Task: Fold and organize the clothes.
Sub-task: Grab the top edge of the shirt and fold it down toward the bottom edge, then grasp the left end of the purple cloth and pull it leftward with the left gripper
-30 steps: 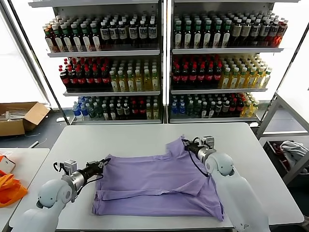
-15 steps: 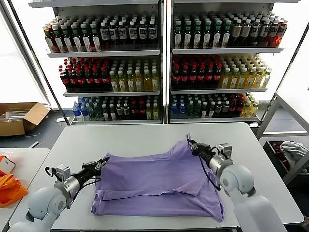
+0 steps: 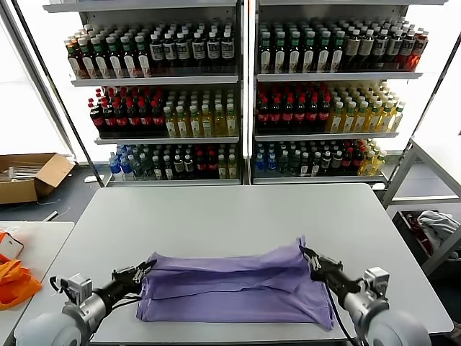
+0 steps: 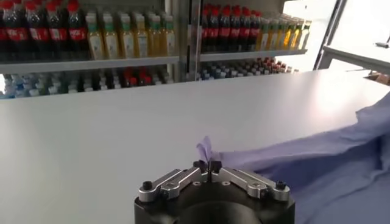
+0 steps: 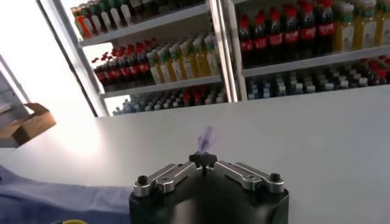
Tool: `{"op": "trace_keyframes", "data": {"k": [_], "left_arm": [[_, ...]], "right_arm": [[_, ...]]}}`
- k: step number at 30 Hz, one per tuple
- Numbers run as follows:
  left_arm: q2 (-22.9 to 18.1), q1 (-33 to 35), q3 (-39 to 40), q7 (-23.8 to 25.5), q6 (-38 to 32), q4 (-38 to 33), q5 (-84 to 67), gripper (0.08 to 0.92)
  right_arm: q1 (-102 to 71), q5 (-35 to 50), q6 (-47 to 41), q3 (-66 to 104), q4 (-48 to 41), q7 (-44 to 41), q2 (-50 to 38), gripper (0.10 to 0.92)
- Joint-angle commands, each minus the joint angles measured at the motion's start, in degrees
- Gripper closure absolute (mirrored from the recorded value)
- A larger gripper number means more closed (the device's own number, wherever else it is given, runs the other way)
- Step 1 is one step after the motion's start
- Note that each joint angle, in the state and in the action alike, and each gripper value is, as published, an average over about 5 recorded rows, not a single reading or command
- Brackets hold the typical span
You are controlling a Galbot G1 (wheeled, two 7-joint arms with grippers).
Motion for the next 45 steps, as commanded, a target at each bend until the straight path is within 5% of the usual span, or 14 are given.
{"op": "trace_keyframes", "data": {"k": [1,9,21,30,39,45], "left_arm": [[-0.61,7.52,-1.99,1.4,0.59,-3.2,4.71,0.913],[-4.08,7.86,-2.99,0.76,0.36,-5.42,7.63,0.785],[-13.35,9.61,-6.12,-11.27,-1.82,-9.71,7.76,0.439],[-22.2,14.49,0.28,-20.58,-3.39,-12.36,8.59,0.201],[-23.08,12.48,4.83,-23.37,-2.53,-8.58,8.51,0.194],[-24.56,11.28,6.77,-24.24,-2.3,-4.88,8.54,0.324]], "right_arm": [[-13.32,-1.59,0.33,3.55,5.34,-0.89,-0.59,0.918],[-7.43,-5.19,3.14,1.45,3.83,-1.12,-0.54,0.773],[0.38,-10.21,19.88,4.02,-2.93,-1.75,0.26,0.426],[-2.35,-11.16,23.27,5.14,-4.94,-1.98,2.27,0.213],[-1.18,-8.17,21.14,3.08,-5.04,-1.75,2.1,0.202],[-1.32,-6.88,20.81,3.35,-4.27,-1.71,1.7,0.203]]}}
